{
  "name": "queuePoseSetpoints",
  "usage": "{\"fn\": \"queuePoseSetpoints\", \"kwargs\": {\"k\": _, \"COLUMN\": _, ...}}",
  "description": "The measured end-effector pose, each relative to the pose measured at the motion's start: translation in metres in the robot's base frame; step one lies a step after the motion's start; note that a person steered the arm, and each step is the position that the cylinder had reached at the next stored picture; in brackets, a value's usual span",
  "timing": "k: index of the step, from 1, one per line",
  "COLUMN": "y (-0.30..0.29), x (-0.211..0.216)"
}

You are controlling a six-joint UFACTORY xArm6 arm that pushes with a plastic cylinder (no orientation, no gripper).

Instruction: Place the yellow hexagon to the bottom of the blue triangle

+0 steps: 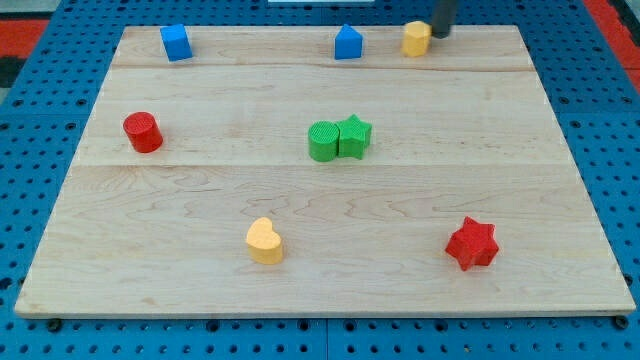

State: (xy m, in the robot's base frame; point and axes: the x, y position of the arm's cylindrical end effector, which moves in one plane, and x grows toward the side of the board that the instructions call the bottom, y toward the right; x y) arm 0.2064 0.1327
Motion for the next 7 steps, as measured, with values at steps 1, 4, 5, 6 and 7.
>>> {"fn": "queuePoseSetpoints", "kwargs": {"k": 1, "y": -0.065, "x": 0.007}}
{"fn": "queuePoseSetpoints", "kwargs": {"k": 4, "y": -0.105, "x": 0.055}}
{"fn": "queuePoseSetpoints", "kwargs": {"k": 5, "y": -0.127, "x": 0.067}}
{"fn": "queuePoseSetpoints", "kwargs": {"k": 6, "y": -0.127, "x": 0.081}}
{"fn": "queuePoseSetpoints", "kwargs": {"k": 7, "y": -0.126, "x": 0.097}}
